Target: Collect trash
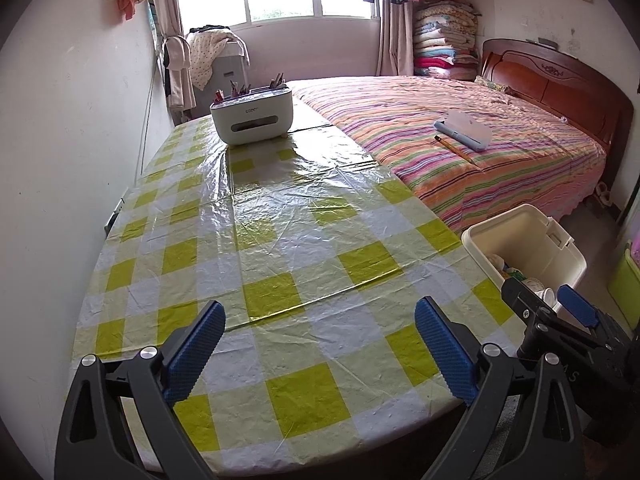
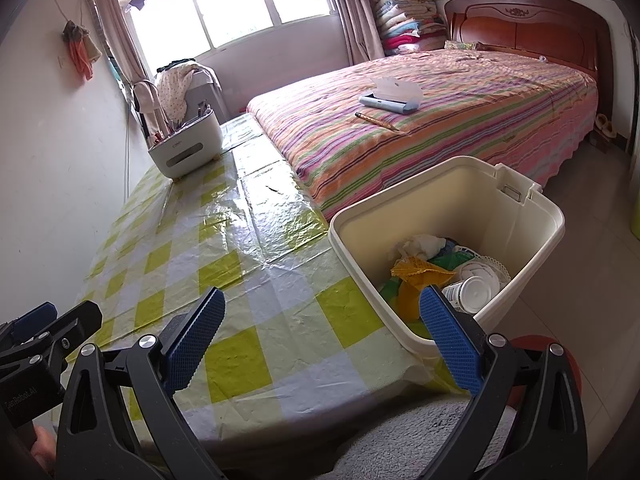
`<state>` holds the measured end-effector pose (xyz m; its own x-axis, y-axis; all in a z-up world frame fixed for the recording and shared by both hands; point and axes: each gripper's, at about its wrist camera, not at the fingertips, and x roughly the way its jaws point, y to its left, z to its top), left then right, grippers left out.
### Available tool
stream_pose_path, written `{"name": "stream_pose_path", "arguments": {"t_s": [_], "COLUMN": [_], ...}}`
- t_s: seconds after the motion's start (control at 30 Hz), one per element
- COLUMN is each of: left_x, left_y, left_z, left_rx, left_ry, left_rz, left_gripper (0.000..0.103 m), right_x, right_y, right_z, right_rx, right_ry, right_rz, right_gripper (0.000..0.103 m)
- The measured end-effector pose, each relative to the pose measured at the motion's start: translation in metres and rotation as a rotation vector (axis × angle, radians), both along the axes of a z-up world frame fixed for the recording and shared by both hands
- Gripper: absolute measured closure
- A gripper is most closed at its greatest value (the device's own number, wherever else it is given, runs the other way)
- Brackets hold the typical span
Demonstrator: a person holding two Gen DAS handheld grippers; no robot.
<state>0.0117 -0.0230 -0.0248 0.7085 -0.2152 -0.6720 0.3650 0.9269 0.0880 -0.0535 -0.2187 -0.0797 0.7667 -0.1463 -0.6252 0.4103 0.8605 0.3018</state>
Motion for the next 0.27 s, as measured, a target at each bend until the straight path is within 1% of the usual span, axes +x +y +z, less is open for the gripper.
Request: {"name": "stream_pose_path", "arguments": {"t_s": [0.1, 0.27], "left_x": [0.0018, 0.0060], "left_y": [0.0009, 0.0066], "left_z": [-0.0004, -0.0028], "left_rx": [0.014, 0.007], "left_ry": [0.003, 0.011], "left_rz": [0.029, 0.056], "left_gripper": [0.010, 0.010], "right_x": [0.0008, 0.0032], "right_y": [0.0000, 0.0016], "right_z": [-0.0002, -0.0001], "right_rx": [0.001, 0.000], "right_ry": [0.003, 0.008], "right_rz": [0.000, 0.004], "right_gripper": [0.007, 0.007]}}
